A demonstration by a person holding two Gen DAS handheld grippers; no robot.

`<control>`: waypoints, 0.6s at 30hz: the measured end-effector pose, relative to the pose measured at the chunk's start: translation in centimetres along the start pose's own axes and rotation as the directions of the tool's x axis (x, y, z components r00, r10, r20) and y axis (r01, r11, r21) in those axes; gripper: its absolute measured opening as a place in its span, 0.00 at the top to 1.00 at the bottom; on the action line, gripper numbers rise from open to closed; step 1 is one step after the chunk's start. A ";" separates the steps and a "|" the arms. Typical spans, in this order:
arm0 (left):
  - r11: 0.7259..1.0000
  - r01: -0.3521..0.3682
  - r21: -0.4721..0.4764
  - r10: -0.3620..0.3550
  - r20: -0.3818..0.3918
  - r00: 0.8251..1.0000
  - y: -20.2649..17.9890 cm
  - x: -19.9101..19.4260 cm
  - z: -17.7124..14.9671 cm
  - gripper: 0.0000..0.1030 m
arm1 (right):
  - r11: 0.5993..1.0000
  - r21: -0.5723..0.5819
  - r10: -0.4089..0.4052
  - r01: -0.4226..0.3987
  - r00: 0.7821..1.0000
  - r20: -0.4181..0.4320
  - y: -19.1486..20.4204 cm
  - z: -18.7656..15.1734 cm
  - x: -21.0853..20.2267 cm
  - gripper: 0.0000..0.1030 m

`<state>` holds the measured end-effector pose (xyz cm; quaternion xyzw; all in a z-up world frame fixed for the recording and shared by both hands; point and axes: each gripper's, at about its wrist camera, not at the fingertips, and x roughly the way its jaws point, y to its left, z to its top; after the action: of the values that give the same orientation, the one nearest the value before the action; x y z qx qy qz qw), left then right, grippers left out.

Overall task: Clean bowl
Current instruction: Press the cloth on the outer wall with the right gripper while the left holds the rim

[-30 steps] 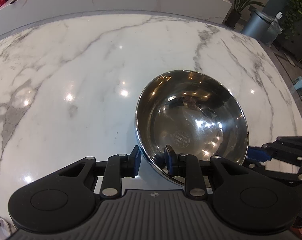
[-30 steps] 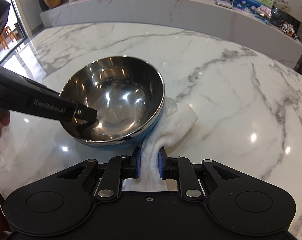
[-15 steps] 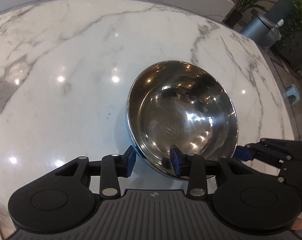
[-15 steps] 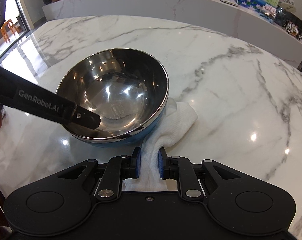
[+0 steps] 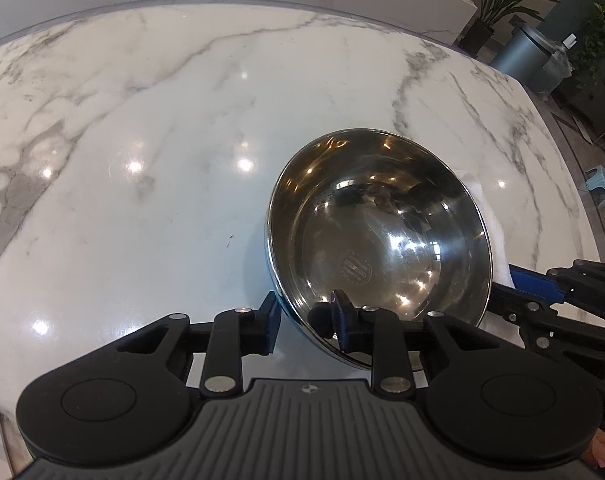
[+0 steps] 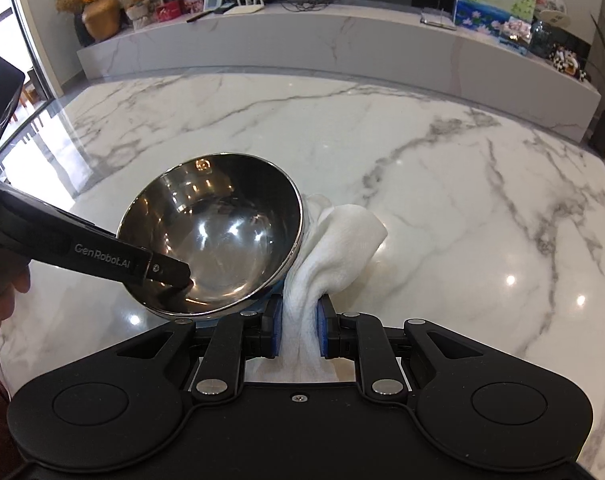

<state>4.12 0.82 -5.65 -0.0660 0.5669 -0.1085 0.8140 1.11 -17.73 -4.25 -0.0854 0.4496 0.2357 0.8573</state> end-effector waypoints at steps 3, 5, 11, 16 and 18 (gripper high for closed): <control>1.000 -0.004 0.012 0.004 0.007 1.000 0.1 0.0 0.1 0.75 | 1.000 -0.018 0.008 -0.008 1.000 -0.020 0.5 -0.3 0.5 0.85; 1.000 -0.020 0.010 0.020 0.014 1.000 0.1 0.0 0.2 0.76 | 1.000 -0.028 0.012 -0.012 0.999 -0.033 0.8 -0.4 0.8 0.85; 1.000 0.011 -0.022 -0.012 -0.017 1.000 0.1 0.3 0.0 0.65 | 0.998 -0.060 0.005 -0.009 0.997 -0.072 1.8 -0.8 1.9 0.85; 0.999 0.037 -0.024 -0.037 -0.034 0.999 0.0 0.4 -0.2 0.63 | 0.997 -0.082 -0.020 0.012 0.995 -0.095 2.0 -1.1 2.5 0.85; 0.999 0.038 -0.025 -0.039 -0.036 0.999 0.1 0.4 -0.1 0.63 | 0.996 -0.083 -0.029 0.020 0.994 -0.104 1.9 -1.1 2.7 0.85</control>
<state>4.12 0.80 -6.06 -0.0847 0.5817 -0.1182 0.8003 0.73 -15.61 -6.99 -0.1381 0.4828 0.2385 0.8312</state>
